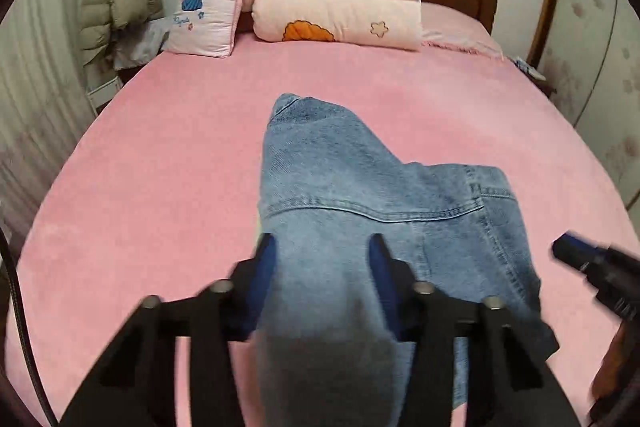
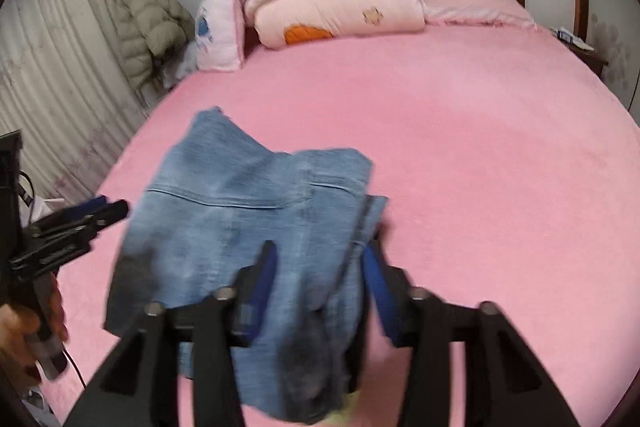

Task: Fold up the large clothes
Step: 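Carry the denim bundle onto the folded green garment and release both grippers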

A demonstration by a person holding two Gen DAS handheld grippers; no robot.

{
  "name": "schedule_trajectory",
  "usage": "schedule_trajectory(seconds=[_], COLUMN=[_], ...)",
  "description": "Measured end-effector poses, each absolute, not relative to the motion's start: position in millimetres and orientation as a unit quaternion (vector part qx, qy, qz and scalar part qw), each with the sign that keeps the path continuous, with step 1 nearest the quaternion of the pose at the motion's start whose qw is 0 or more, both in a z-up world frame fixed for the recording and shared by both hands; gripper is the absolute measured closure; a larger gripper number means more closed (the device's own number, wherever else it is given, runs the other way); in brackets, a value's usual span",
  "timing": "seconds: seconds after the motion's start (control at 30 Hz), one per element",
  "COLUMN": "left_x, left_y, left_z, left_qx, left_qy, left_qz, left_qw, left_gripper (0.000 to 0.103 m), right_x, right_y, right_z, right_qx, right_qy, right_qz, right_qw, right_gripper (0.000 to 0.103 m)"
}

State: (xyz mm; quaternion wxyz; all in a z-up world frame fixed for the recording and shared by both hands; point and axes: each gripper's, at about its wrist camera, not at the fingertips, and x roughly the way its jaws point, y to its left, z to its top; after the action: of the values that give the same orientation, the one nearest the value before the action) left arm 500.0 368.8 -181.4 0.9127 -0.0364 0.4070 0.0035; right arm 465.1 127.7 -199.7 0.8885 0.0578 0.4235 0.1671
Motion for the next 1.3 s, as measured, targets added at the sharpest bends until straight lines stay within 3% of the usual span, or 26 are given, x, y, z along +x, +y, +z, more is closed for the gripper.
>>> schedule_trajectory(seconds=[0.1,0.23,0.27,0.63,0.67,0.73,0.8,1.07,1.17,1.23,1.3], left_x=[493,485,485,478,477,471,454,369,330,304,282], left_y=[361,366,367,367,368,370,371,335,312,294,277], left_z=[-197,-220,-225,-233,-227,-217,-201,-120,-87,-67,-51], left_qx=[-0.044,-0.044,-0.039,-0.035,-0.042,-0.063,-0.092,-0.100,-0.112,-0.128,-0.136], left_qy=[0.403,0.397,0.396,0.389,0.398,0.410,0.410,0.410,0.411,0.426,0.442], left_qz=[0.017,0.043,0.040,0.032,0.031,0.029,0.030,0.024,0.024,0.022,0.020], left_qw=[0.914,0.916,0.916,0.920,0.916,0.909,0.907,0.906,0.904,0.895,0.887], left_gripper=[0.077,0.078,0.078,0.075,0.072,0.045,0.029,0.019,0.013,0.004,0.003], right_x=[469,480,482,482,481,475,462,373,341,317,289], right_y=[154,154,149,148,146,139,128,65,36,16,-4], right_z=[-217,-256,-266,-283,-280,-269,-253,-164,-133,-112,-89], right_qx=[0.047,0.042,0.044,0.027,0.034,0.055,0.076,0.109,0.121,0.128,0.120], right_qy=[0.433,0.460,0.465,0.471,0.475,0.481,0.481,0.475,0.476,0.477,0.476], right_qz=[0.159,0.121,0.112,0.117,0.119,0.123,0.129,0.155,0.160,0.164,0.160], right_qw=[0.886,0.879,0.877,0.874,0.871,0.866,0.864,0.859,0.856,0.854,0.856], right_gripper=[0.092,0.097,0.103,0.103,0.103,0.103,0.102,0.100,0.100,0.100,0.100])
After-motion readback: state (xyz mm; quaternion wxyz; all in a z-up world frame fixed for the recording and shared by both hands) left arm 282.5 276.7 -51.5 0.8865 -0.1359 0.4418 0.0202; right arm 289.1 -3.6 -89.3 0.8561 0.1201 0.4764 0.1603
